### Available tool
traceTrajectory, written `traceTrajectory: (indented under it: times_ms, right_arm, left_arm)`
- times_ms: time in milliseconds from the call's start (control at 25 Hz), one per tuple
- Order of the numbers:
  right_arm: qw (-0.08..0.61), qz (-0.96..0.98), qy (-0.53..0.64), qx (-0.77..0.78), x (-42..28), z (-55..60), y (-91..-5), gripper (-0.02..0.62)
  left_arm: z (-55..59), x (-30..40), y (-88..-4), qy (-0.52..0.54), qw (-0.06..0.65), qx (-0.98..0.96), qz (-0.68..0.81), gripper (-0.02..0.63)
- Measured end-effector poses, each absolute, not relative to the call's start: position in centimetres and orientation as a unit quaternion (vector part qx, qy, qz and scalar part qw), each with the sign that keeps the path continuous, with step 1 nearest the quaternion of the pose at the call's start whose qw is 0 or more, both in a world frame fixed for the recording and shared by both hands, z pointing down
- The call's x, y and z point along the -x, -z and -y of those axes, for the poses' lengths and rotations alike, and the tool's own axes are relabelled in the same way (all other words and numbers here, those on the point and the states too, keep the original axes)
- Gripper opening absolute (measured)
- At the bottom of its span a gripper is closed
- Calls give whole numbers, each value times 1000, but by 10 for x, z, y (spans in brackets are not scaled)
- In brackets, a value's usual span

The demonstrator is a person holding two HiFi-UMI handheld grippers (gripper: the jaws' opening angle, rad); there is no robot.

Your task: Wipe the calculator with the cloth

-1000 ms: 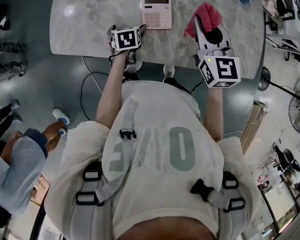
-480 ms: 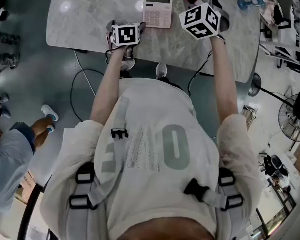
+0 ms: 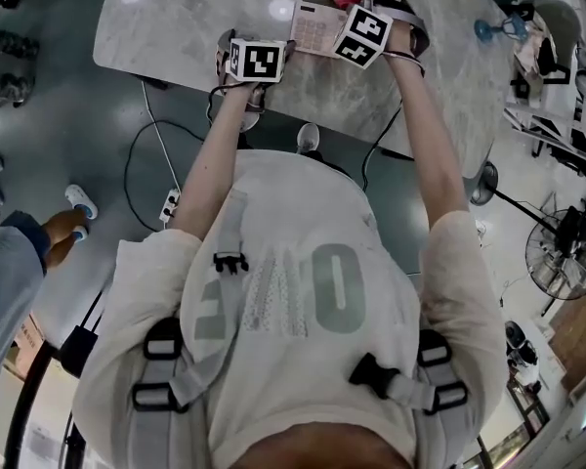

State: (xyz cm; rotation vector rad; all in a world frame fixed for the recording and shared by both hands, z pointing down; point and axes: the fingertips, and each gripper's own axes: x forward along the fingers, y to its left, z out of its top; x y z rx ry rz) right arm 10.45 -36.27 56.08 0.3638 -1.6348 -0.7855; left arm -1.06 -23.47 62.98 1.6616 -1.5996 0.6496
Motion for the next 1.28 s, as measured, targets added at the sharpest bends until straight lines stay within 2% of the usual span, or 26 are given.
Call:
traceTrajectory:
  times_ms: [280, 880, 1280]
  right_arm:
    - [631, 683, 338, -148, -101, 357, -589, 57]
    - [642, 654, 370, -151, -99, 346, -596, 57]
    - [652, 661, 352, -116, -103, 315, -612, 55]
  left_arm:
    - [232, 12, -632, -252, 366, -647, 620, 550]
    - [234, 16, -629, -251, 362, -648, 621, 551]
    - [234, 15, -629, -252, 363, -648, 621, 551]
